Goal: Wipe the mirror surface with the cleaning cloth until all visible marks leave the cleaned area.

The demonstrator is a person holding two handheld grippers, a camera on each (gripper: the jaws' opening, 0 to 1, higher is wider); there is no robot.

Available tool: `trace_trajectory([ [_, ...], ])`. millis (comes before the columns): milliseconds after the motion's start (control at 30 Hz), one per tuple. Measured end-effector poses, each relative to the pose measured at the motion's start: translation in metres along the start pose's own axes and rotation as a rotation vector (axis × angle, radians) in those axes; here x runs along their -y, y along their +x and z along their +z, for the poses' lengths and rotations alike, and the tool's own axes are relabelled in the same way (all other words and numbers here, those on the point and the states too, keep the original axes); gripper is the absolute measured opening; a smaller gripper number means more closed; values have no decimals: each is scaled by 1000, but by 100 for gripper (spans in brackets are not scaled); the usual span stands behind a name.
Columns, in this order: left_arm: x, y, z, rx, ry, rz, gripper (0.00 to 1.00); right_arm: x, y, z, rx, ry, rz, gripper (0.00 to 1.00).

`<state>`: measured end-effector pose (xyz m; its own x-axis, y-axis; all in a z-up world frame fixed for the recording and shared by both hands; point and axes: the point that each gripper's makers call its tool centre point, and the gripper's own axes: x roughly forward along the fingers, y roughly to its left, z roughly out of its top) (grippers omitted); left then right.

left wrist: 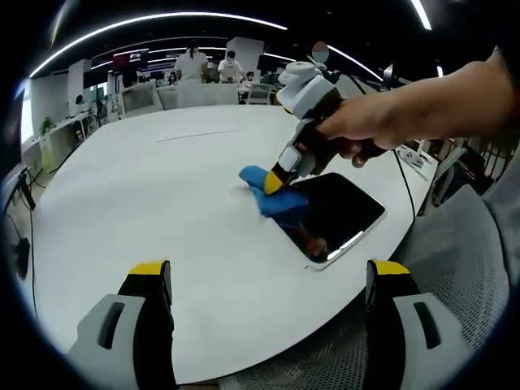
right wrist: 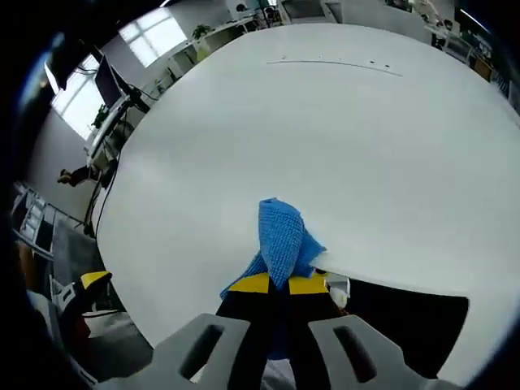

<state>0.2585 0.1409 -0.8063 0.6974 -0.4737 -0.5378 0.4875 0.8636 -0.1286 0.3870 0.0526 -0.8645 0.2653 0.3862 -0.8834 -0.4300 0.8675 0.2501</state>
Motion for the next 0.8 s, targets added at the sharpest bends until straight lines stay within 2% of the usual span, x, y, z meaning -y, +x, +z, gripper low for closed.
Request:
trace_trajectory([
  [800,0,0,0,0,0,4,99,18,-7,-8,-4,7,-11,0],
])
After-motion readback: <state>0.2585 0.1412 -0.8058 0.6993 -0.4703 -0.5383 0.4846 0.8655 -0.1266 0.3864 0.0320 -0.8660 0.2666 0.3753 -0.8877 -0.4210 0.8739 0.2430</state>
